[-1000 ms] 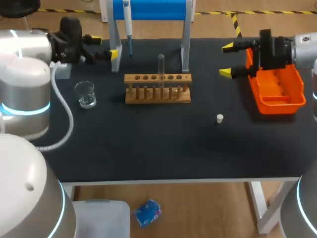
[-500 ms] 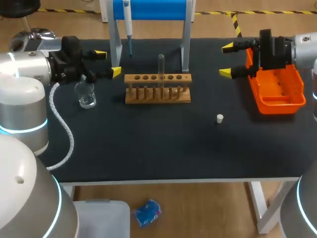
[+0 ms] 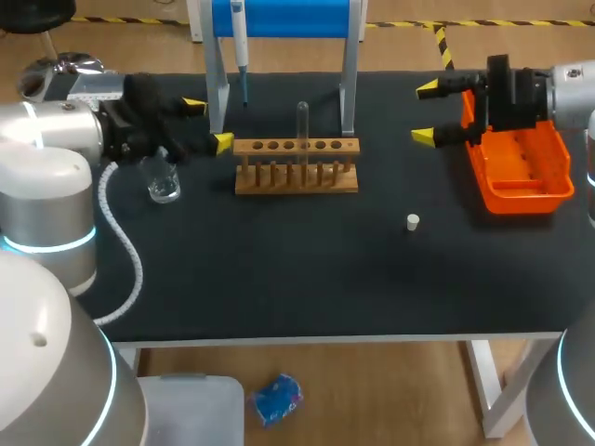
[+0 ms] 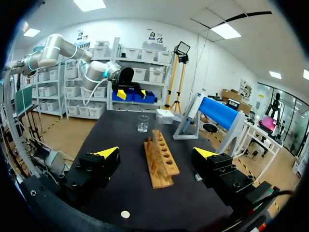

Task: Invert the test tube, pick up the pipette, mount the tip to pipette, aspirate from beaker and dispense into the tube, eject the tip, return the pipette, and cap with the stopper.

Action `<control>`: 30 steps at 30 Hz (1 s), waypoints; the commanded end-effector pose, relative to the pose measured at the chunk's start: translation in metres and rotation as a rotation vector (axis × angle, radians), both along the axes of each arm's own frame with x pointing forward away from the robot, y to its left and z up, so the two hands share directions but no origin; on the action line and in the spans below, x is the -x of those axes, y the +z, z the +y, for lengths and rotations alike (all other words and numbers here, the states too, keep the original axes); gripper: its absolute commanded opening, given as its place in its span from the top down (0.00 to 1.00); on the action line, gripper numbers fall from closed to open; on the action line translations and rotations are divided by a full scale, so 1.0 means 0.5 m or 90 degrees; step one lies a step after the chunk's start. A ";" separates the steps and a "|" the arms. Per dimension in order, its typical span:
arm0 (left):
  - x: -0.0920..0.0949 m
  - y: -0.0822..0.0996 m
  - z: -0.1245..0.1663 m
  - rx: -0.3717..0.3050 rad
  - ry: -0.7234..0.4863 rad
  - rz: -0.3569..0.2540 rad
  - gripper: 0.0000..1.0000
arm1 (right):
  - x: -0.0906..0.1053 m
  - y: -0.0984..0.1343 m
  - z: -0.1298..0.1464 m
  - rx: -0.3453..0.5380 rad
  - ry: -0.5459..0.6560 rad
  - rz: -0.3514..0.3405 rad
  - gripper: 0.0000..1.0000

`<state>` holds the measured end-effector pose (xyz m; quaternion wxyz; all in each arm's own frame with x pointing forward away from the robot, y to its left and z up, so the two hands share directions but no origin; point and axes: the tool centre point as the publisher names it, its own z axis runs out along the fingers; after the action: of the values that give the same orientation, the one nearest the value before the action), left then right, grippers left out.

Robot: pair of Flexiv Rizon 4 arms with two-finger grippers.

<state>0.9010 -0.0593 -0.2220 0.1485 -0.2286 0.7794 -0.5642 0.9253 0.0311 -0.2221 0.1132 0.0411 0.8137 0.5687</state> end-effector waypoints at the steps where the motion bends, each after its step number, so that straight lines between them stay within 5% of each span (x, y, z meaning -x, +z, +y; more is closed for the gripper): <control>1: 0.011 -0.034 -0.035 0.012 0.007 -0.014 0.00 | 0.000 0.001 -0.001 0.001 0.000 0.000 0.00; 11: 0.000 -0.083 -0.048 -0.009 0.024 -0.007 0.00 | 0.000 0.001 -0.001 0.001 0.000 0.000 0.00; 21: -0.007 -0.085 -0.038 -0.006 0.066 -0.003 0.00 | 0.000 0.001 -0.001 0.001 0.000 0.000 0.00; 30: -0.007 -0.085 -0.038 -0.006 0.066 -0.003 0.00 | -0.044 -0.007 0.128 0.010 0.104 0.039 0.00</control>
<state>0.9051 -0.0774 -0.2629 0.1782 -0.2666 0.7703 -0.5512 0.9182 0.0708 -0.2164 0.0757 0.0112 0.8234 0.5623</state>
